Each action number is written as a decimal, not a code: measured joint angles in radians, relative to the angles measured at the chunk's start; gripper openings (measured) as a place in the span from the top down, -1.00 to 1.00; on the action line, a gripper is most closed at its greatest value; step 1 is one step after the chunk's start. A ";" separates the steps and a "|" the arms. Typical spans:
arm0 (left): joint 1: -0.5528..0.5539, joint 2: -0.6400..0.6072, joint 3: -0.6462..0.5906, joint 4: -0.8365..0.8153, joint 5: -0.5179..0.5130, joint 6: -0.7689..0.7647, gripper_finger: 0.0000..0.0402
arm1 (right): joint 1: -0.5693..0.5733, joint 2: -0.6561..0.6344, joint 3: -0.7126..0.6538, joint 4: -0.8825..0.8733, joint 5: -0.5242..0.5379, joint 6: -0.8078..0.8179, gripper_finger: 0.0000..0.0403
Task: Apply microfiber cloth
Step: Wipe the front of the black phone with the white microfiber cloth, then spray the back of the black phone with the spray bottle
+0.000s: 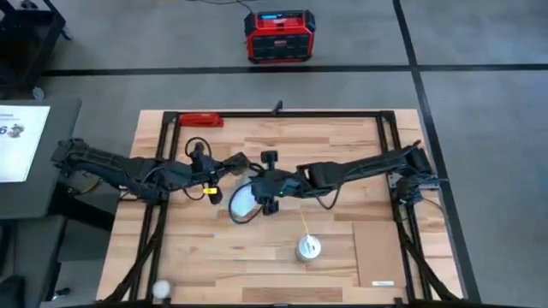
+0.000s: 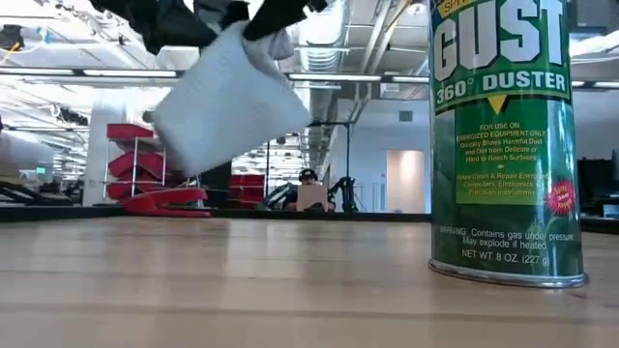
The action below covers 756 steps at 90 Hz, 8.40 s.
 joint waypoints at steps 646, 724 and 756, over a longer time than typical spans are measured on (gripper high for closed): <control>-0.071 0.066 -0.001 0.152 -0.065 0.000 0.97 | 0.076 -0.627 -0.686 -0.358 0.139 0.791 1.00; -0.071 0.066 0.000 0.147 -0.063 -0.004 0.97 | -0.156 -0.632 -0.717 0.112 0.009 0.410 0.34; -0.071 0.065 0.000 0.122 -0.064 -0.008 0.97 | 0.168 -0.633 -0.609 -0.586 -0.038 0.804 0.99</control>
